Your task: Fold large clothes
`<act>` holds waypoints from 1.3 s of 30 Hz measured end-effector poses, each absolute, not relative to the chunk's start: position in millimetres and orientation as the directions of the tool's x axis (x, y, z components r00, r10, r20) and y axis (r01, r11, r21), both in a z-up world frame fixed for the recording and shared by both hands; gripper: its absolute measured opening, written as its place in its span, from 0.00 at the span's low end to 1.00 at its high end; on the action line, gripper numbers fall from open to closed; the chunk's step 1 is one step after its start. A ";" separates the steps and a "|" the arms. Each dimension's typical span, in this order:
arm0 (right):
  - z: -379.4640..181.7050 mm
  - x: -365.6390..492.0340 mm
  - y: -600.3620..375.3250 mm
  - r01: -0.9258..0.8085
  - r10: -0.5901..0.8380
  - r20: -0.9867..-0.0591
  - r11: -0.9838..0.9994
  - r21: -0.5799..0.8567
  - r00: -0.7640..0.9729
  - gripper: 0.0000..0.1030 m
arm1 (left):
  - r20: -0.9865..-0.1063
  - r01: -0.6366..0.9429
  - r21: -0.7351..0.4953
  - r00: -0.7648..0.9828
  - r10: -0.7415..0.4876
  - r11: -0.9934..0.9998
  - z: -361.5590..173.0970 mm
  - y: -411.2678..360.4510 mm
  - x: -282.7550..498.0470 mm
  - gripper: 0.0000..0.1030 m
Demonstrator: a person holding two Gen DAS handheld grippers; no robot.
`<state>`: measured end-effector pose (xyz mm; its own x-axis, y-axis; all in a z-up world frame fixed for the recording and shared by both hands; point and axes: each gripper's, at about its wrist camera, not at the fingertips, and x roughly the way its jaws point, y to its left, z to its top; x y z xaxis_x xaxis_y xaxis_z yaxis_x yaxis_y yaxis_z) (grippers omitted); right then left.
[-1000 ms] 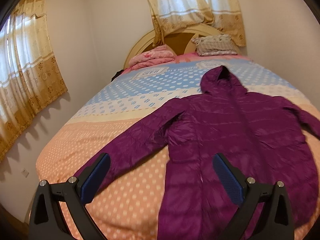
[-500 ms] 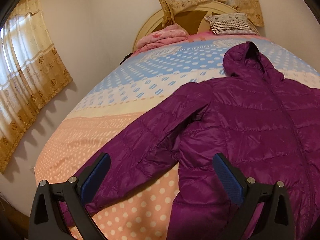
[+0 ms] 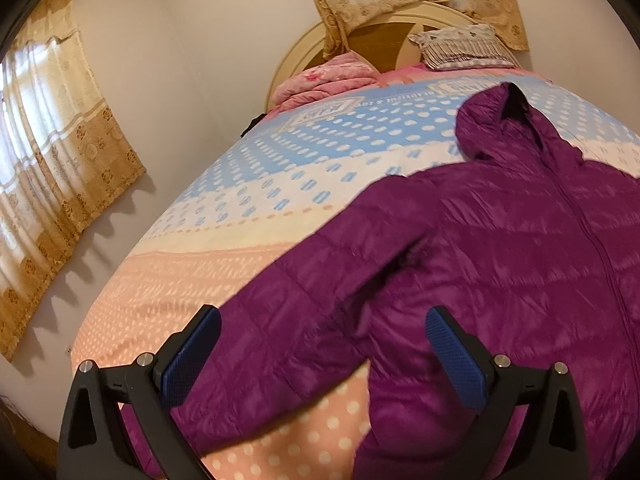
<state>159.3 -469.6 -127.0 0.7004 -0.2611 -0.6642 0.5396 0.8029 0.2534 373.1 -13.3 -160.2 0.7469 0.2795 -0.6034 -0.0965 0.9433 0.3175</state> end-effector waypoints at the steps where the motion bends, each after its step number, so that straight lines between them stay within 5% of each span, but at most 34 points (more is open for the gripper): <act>1: -120.2 168.1 -460.9 0.520 -0.254 -0.653 0.817 0.249 0.713 0.14 | -0.602 -0.100 0.314 0.748 0.280 0.944 -158.4 -11.7 376.9 0.99; 11: -95.0 271.3 -338.0 0.252 -0.086 -0.603 0.948 0.195 0.793 0.13 | -0.580 -0.140 0.313 0.756 0.305 0.939 -148.7 7.4 402.4 0.99; 26: -168.1 348.5 -169.0 -0.072 0.224 -0.649 0.965 0.252 0.727 0.13 | -0.618 -0.129 0.295 0.730 0.292 0.947 -169.7 14.6 407.2 0.99; 29: -171.5 349.8 -155.0 -0.114 0.267 -0.638 0.956 0.272 0.722 0.19 | -0.618 -0.121 0.300 0.730 0.290 0.946 -166.2 8.8 406.8 0.99; 31: -169.5 342.0 -155.0 -0.140 0.295 -0.627 0.948 0.285 0.721 0.49 | -0.610 -0.116 0.306 0.738 0.288 0.945 -160.9 3.1 405.2 0.99; 32: -165.9 335.6 -157.6 -0.141 0.294 -0.617 0.948 0.286 0.730 0.73 | -0.605 -0.111 0.307 0.744 0.284 0.945 -156.7 -0.8 404.0 0.99; 33: -161.7 326.4 -163.5 -0.136 0.283 -0.598 0.951 0.279 0.750 0.80 | -0.599 -0.109 0.309 0.749 0.282 0.945 -153.3 -4.0 403.4 0.99; 39: -142.9 273.7 -227.8 -0.040 0.156 -0.558 0.976 0.214 0.815 0.82 | -0.590 -0.049 0.271 0.781 0.206 0.961 -132.5 -49.5 400.2 0.99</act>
